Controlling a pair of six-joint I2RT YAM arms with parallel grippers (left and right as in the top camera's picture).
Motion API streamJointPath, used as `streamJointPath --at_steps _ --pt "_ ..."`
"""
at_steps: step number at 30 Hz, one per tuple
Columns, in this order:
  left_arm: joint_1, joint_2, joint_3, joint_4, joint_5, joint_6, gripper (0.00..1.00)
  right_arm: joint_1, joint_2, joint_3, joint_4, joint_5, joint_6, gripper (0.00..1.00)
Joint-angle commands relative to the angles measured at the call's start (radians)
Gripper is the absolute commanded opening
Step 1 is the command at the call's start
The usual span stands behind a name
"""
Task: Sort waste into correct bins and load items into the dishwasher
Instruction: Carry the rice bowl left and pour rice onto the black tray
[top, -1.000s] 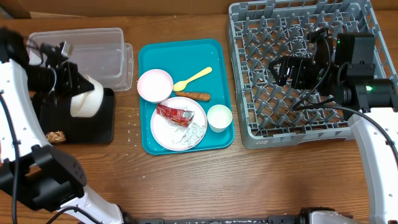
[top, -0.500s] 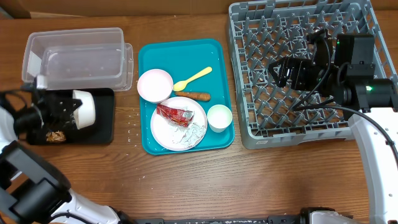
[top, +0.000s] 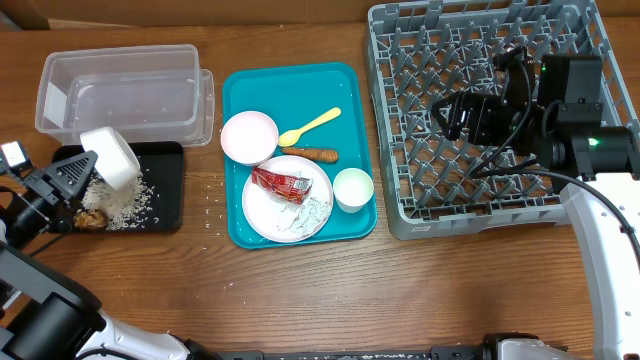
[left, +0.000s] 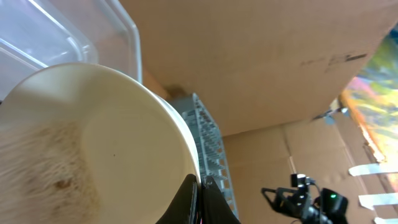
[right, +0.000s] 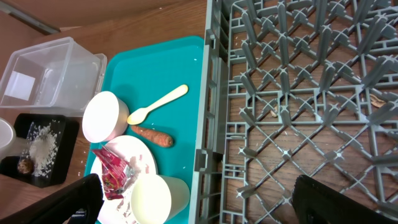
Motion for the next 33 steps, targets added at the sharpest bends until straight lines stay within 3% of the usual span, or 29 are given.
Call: streamJointPath --at_steps 1,22,28,33 --pt "0.005 -0.018 -0.001 0.0 0.078 -0.121 0.04 -0.002 0.002 0.033 0.003 0.004 0.0 1.0" --pt "0.016 -0.019 -0.001 0.005 0.078 -0.344 0.04 -0.002 0.002 0.033 -0.008 0.005 -0.001 1.0" --pt "0.006 -0.021 0.005 0.061 0.077 -0.33 0.04 -0.002 0.002 0.033 -0.007 0.005 -0.001 1.0" --pt "-0.108 -0.068 0.095 0.06 0.029 -0.291 0.04 -0.002 0.002 0.033 -0.007 0.005 0.0 1.0"
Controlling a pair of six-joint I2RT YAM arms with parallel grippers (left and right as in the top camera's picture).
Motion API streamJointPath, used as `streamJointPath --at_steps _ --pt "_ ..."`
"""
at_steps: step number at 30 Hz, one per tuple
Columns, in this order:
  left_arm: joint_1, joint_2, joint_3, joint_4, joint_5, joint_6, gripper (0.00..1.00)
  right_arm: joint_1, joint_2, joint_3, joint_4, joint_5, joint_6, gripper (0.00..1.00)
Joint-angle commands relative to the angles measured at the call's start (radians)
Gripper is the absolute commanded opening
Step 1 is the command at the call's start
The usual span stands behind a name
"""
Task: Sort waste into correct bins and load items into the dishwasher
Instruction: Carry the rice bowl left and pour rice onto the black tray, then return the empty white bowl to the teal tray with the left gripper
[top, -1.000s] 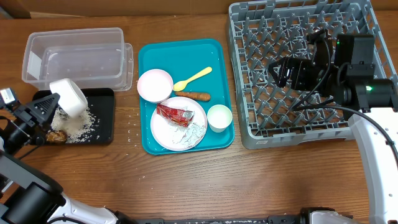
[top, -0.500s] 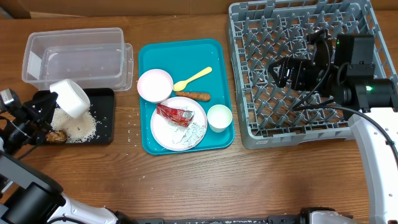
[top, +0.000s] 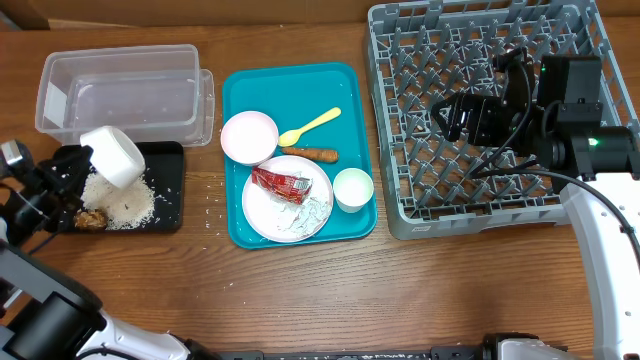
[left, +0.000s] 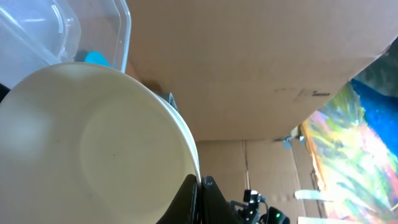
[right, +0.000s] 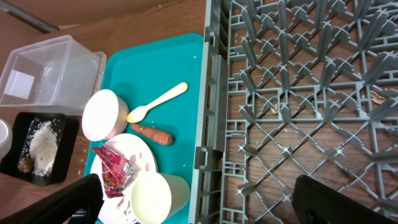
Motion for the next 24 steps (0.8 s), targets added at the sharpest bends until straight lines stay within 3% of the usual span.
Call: streamJointPath --at_steps 1,5,8,13,19,24 --pt "-0.121 -0.082 0.117 0.003 -0.052 0.022 0.04 -0.002 0.002 0.033 0.003 0.005 -0.001 1.0" --pt "-0.321 -0.137 0.304 0.007 -0.334 -0.06 0.04 -0.002 0.002 0.033 0.003 0.005 -0.001 1.0" --pt "-0.525 -0.144 0.439 0.047 -0.663 -0.083 0.04 -0.002 0.002 0.033 0.003 0.005 -0.001 1.0" --pt "-0.873 -0.119 0.459 0.22 -1.284 -0.057 0.04 -0.002 0.002 0.033 0.003 0.005 -0.001 1.0" --pt "-1.152 0.035 0.459 0.363 -1.559 0.185 0.04 -0.002 0.002 0.033 0.003 0.005 -0.001 1.0" --pt "-1.254 0.195 0.459 0.447 -1.747 0.211 0.04 -0.002 0.002 0.033 -0.003 0.005 -0.001 1.0"
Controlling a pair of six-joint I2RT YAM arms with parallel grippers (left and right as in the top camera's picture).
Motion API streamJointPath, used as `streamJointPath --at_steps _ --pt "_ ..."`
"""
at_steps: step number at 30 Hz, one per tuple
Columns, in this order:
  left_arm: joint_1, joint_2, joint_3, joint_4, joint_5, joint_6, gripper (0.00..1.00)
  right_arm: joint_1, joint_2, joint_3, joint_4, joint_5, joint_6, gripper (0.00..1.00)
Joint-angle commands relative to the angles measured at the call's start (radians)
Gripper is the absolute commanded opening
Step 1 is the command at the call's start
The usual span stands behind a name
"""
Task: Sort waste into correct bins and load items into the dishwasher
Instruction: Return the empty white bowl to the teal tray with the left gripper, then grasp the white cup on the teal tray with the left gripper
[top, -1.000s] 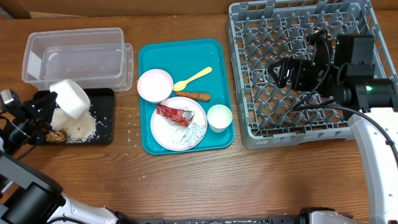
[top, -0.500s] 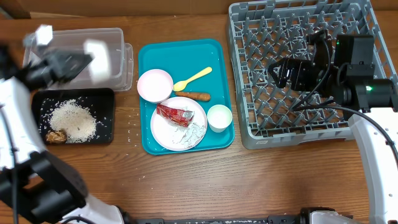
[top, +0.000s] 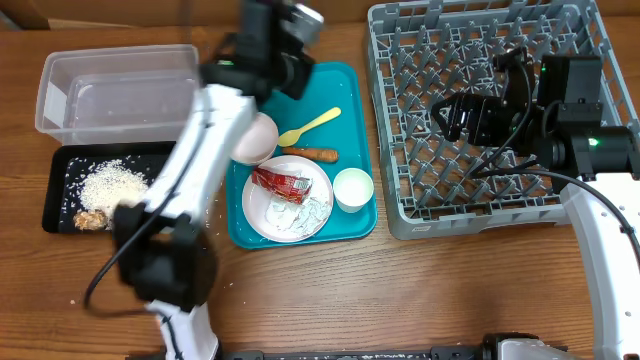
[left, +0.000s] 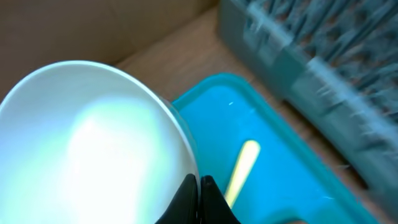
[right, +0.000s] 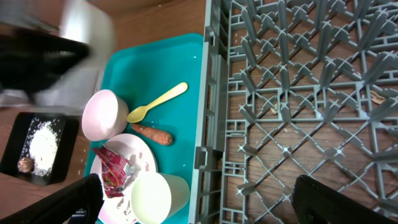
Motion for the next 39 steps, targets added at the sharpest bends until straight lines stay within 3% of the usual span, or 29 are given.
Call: streamJointPath --at_steps 1,12,13,17,19,25,31,35,39 --pt "-0.034 0.118 0.005 0.025 -0.214 0.069 0.04 -0.002 0.002 0.033 -0.006 0.006 -0.001 1.0" --pt "-0.042 0.207 0.005 -0.028 -0.153 0.066 0.04 -0.002 0.002 0.032 -0.012 0.006 -0.004 1.0" --pt "-0.043 0.207 0.005 -0.039 -0.153 0.066 0.09 -0.002 0.002 0.032 -0.011 0.006 -0.004 1.0" --pt "-0.044 0.203 0.017 -0.057 -0.158 0.014 0.61 -0.002 0.002 0.033 -0.011 0.006 -0.004 1.0" --pt "-0.045 0.201 0.05 -0.088 -0.155 -0.012 0.66 -0.002 0.002 0.033 -0.008 0.006 -0.004 1.0" --pt "-0.066 0.182 0.3 -0.416 -0.06 -0.001 0.69 -0.002 0.002 0.033 -0.006 0.006 -0.004 1.0" --pt "-0.096 0.182 0.446 -0.775 0.229 0.095 0.67 -0.002 0.002 0.033 -0.006 0.006 -0.004 1.0" --pt "-0.119 0.184 0.397 -0.875 0.291 0.113 0.68 -0.002 0.002 0.033 -0.003 0.006 -0.004 1.0" --pt "-0.156 0.184 0.298 -0.851 0.272 0.115 0.66 -0.002 0.002 0.032 -0.002 0.006 -0.004 1.0"
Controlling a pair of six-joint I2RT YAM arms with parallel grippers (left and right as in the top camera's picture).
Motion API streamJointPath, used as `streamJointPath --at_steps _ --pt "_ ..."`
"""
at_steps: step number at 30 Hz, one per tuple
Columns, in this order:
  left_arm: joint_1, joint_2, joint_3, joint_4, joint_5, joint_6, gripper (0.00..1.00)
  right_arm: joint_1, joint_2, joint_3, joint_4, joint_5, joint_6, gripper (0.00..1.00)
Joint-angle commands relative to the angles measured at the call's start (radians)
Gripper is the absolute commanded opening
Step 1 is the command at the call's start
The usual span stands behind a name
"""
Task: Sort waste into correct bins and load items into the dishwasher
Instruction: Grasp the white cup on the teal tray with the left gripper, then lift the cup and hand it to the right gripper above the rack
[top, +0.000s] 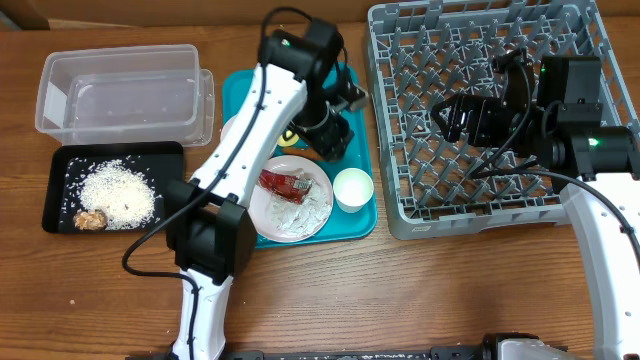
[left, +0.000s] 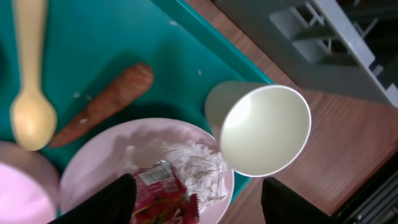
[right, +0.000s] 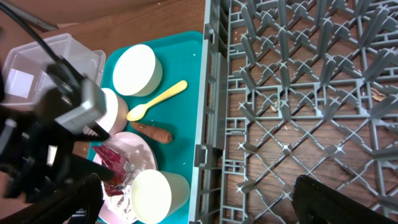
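Observation:
My left gripper (left: 199, 211) is open, its two dark fingers spread wide above the pink plate (left: 118, 152) with the red wrapper (left: 163, 194) and crumpled foil. Just right of the plate stands a white cup (left: 264, 127). A carrot (left: 102, 102) and a yellow spoon (left: 28, 93) lie on the teal tray (top: 345, 225). The emptied white bowl (right: 134, 70) rests on the tray's far left part, next to the pink bowl (right: 112, 112); the left arm hides it from overhead. My right gripper (right: 205, 208) hangs open over the grey dish rack (top: 480, 225), holding nothing.
A black tray (top: 60, 160) with rice and a brown scrap sits at the left edge. Behind it stands a clear plastic bin (top: 120, 90). The left arm (top: 265, 100) stretches across the teal tray. Cardboard walls close the back.
The left gripper held the white bowl above the tray's far end. Now the bowl sits on the teal tray and the gripper is open over the plate and cup. The right arm stayed still.
The left gripper first tipped the white bowl over the black tray, rice spilling out. Then the bowl was empty there. Then it was held over the teal tray's far end. Now it rests on that tray, released. The right gripper stayed open over the rack throughout.

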Motion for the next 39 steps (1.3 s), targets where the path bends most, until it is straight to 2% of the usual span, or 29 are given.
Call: streamJointPath --at_steps 1,5,9,11,15,19,23,26,28,30,31,34,37,39 --pt "-0.031 -0.011 -0.081 0.026 0.043 0.029 0.66 -0.002 0.002 0.033 0.006 0.005 -0.004 1.0" --pt "-0.056 -0.011 -0.164 0.099 0.04 0.025 0.63 -0.002 0.002 0.033 0.005 0.005 -0.004 1.0" --pt "-0.073 -0.011 -0.224 0.162 0.021 0.013 0.54 -0.002 0.002 0.033 0.003 0.005 -0.004 1.0" --pt "-0.079 -0.011 -0.246 0.195 -0.005 -0.023 0.43 -0.002 0.002 0.033 0.003 0.005 -0.003 1.0" --pt "-0.079 -0.011 -0.267 0.237 -0.097 -0.123 0.04 -0.002 0.002 0.033 -0.002 0.005 -0.003 1.0" --pt "-0.075 -0.011 -0.236 0.207 -0.109 -0.156 0.04 -0.002 0.002 0.033 -0.001 0.004 -0.003 1.0" --pt "-0.026 -0.012 -0.063 0.075 -0.014 -0.156 0.04 -0.002 0.002 0.033 0.004 -0.053 0.0 1.0" --pt "0.055 -0.012 0.083 -0.004 0.126 -0.155 0.04 -0.002 0.002 0.033 0.026 -0.137 0.0 1.0" --pt "0.119 -0.012 0.149 -0.024 0.274 -0.155 0.04 -0.002 0.002 0.033 0.04 -0.177 0.0 1.0" --pt "0.191 -0.012 0.183 -0.022 0.475 -0.151 0.04 -0.002 0.002 0.033 0.059 -0.221 0.001 1.0" --pt "0.238 -0.012 0.188 -0.018 0.634 -0.129 0.04 -0.002 0.003 0.032 0.077 -0.255 0.001 1.0" --pt "0.326 -0.012 0.177 -0.023 0.982 -0.04 0.04 0.0 0.01 0.032 0.14 -0.356 0.002 1.0" --pt "0.36 -0.012 0.176 -0.026 1.163 -0.015 0.04 0.026 0.033 0.032 0.261 -0.443 0.064 1.0" --pt "0.36 -0.012 0.176 -0.027 1.213 -0.015 0.04 0.054 0.05 0.032 0.328 -0.445 0.105 1.0"
